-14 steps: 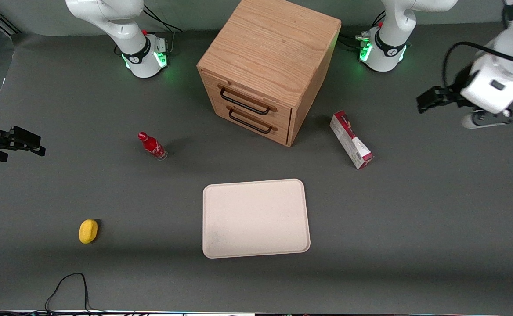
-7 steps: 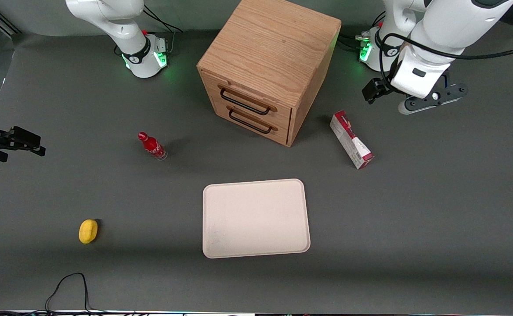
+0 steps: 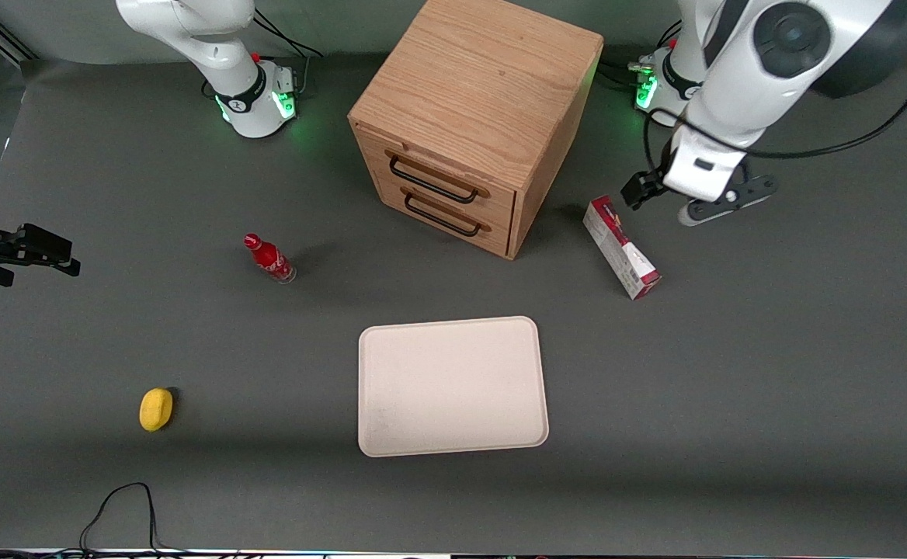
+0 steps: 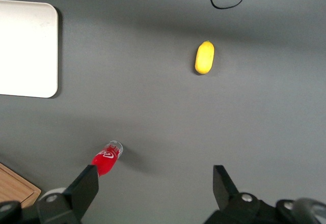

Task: Place red cookie box on tray
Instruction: 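Lower the left gripper around the cookie box and close on it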

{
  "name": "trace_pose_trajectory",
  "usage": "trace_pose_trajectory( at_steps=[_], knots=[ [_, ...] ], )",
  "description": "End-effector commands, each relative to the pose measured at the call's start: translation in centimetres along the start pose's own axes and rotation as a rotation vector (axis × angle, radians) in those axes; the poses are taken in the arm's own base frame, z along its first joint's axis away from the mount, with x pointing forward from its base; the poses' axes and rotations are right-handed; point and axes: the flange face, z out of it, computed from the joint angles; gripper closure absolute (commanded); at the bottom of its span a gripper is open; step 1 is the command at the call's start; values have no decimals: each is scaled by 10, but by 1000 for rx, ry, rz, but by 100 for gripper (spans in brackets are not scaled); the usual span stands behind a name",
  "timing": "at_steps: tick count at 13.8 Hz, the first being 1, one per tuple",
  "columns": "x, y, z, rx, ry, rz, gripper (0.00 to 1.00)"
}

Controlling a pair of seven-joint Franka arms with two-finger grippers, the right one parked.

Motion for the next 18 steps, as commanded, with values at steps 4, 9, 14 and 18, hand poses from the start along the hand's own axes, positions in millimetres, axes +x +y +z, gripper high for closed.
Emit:
trace_pose_trajectory(
  at_steps=[4,9,14,18],
  knots=[
    [-17,-16,130,-36,47,-35,0],
    [-6,-12,206,-55,72,-40,1],
    [-4,-18,246,-53,76,-25,6],
    [-4,-20,249,-47,72,-23,98]
  ],
)
